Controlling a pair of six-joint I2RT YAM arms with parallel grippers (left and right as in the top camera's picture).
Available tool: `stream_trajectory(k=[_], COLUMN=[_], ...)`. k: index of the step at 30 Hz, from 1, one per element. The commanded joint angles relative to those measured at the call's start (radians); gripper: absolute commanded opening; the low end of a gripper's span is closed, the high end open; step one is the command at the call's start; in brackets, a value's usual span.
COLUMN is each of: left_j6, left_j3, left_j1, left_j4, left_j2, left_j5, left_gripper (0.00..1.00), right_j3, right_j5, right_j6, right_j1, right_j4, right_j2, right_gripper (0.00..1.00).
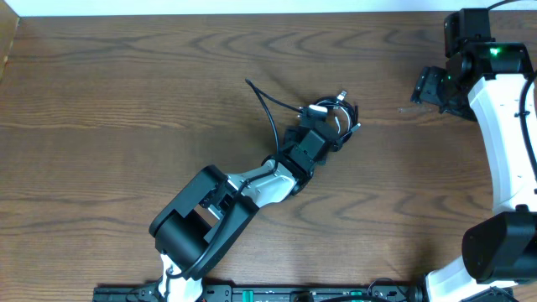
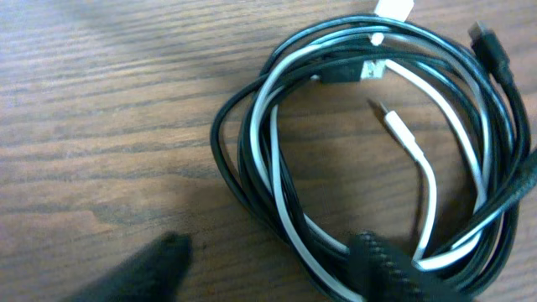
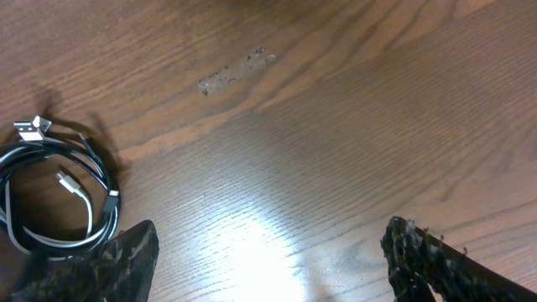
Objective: Untangle cables
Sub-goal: 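Grasp the cable bundle with the left gripper and lift it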
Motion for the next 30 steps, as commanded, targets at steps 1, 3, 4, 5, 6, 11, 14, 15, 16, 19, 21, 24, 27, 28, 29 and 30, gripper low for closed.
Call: stream_trajectory(k=[1, 3, 4, 5, 6, 11, 14, 15, 16, 19, 21, 24, 27, 28, 29, 30], left_j6=[-0.01, -0.01, -0.01, -0.01, -0.01, -0.017, -0.043, -0.051, -0.051, -0.05, -0.05, -0.048, -0.04, -0.03, -0.012, 0.01], left_j3=[0.021, 0.021, 0.021, 0.021, 0.021, 0.021, 0.021, 0.021, 0.021, 0.021, 0.021, 0.027, 0.048, 0.055, 0.062, 0.068], left_j1=[0.001, 0.0, 0.0, 0.0, 0.001, 0.0, 0.0, 0.0, 0.0, 0.0, 0.0, 0.0, 0.0, 0.0, 0.0, 0.0], left_j4=[0.016, 0.02, 0.022, 0.024, 0.024, 0.027, 0.023, 0.023, 0.024, 0.025, 0.019, 0.007, -0.043, -0.057, -0.07, -0.082], left_j2=[0.004, 0.004, 0.006, 0.008, 0.012, 0.053, 0.064, 0.064, 0.064, 0.064, 0.064, 0.058, 0.009, -0.013, -0.041, -0.072], left_j5=[-0.027, -0.027, -0.027, -0.027, -0.027, -0.027, -0.027, -0.027, -0.027, -0.03, -0.031, -0.035, -0.078, -0.096, -0.114, -0.126], left_gripper=[0.37, 0.37, 0.37, 0.37, 0.37, 0.49, 0.51, 0.51, 0.51, 0.26, 0.19, 0.09, 0.08, 0.09, 0.09, 0.09], right_j3=[0.003, 0.003, 0.003, 0.003, 0.003, 0.003, 0.003, 0.003, 0.003, 0.003, 0.003, 0.003, 0.001, -0.002, -0.005, -0.009], right_j5=[-0.002, -0.002, -0.002, -0.002, -0.002, -0.002, -0.001, -0.002, -0.001, -0.001, -0.002, -0.002, -0.002, -0.001, -0.002, -0.002], right_j6=[-0.006, -0.006, -0.006, -0.006, -0.006, -0.006, -0.006, -0.006, -0.006, -0.006, -0.006, -0.006, -0.006, -0.006, -0.006, -0.006], right_j1=[-0.003, -0.003, -0.003, -0.003, -0.003, -0.003, -0.003, -0.003, -0.003, -0.003, -0.003, -0.003, -0.003, -0.003, -0.003, -0.003], right_j4=[0.0, -0.002, -0.003, -0.005, -0.007, -0.017, -0.016, -0.015, -0.015, -0.013, -0.011, -0.003, 0.009, 0.015, 0.02, 0.026], right_j2=[0.006, 0.006, 0.006, 0.006, 0.006, 0.006, 0.006, 0.006, 0.006, 0.006, 0.006, 0.006, 0.006, 0.006, 0.006, 0.006], right_gripper=[0.82, 0.82, 0.82, 0.82, 0.82, 0.82, 0.82, 0.82, 0.82, 0.82, 0.83, 0.83, 0.84, 0.84, 0.85, 0.85])
